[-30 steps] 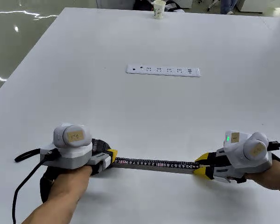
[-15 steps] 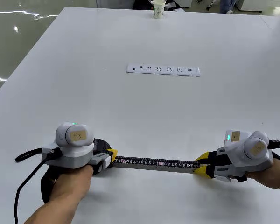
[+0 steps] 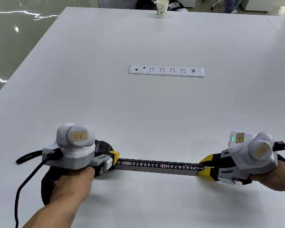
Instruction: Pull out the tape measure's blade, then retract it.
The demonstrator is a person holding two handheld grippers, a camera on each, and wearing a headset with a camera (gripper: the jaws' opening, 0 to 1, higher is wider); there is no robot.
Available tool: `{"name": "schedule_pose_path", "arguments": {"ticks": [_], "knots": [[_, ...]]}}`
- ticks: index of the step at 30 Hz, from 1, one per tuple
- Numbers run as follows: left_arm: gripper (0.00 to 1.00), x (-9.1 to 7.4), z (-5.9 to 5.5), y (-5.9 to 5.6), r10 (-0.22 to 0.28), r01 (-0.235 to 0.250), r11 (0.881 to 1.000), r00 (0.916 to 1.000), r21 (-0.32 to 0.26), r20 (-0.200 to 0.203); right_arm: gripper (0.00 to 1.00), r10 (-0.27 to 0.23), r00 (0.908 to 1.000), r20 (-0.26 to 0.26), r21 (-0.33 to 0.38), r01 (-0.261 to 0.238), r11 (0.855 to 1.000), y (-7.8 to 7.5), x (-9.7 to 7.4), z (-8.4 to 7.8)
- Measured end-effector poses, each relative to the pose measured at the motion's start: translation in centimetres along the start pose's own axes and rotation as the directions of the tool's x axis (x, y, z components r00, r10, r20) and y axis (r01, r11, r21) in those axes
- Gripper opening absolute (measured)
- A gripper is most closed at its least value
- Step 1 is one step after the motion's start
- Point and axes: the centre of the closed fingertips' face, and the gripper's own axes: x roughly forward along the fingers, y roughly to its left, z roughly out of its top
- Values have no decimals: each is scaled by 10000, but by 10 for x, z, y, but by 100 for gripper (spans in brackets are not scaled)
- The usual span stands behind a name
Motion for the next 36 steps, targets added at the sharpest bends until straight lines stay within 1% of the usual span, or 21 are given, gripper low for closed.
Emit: {"name": "schedule_pose_path", "arguments": {"ticks": [5,14,36], "knots": [[55,0,0,0,-62,62,10000,10000,-8,-65,9,5,10000,-18,-9,-5,10000,1,0,0],[55,0,0,0,-117,116,9999,9999,-32,-59,9,50,10000,-70,-77,-51,10000,0,0,0],[55,1,0,0,-264,263,9996,9996,-121,-133,9,195,9998,-4,-204,-195,9996,5,10,12]]}}
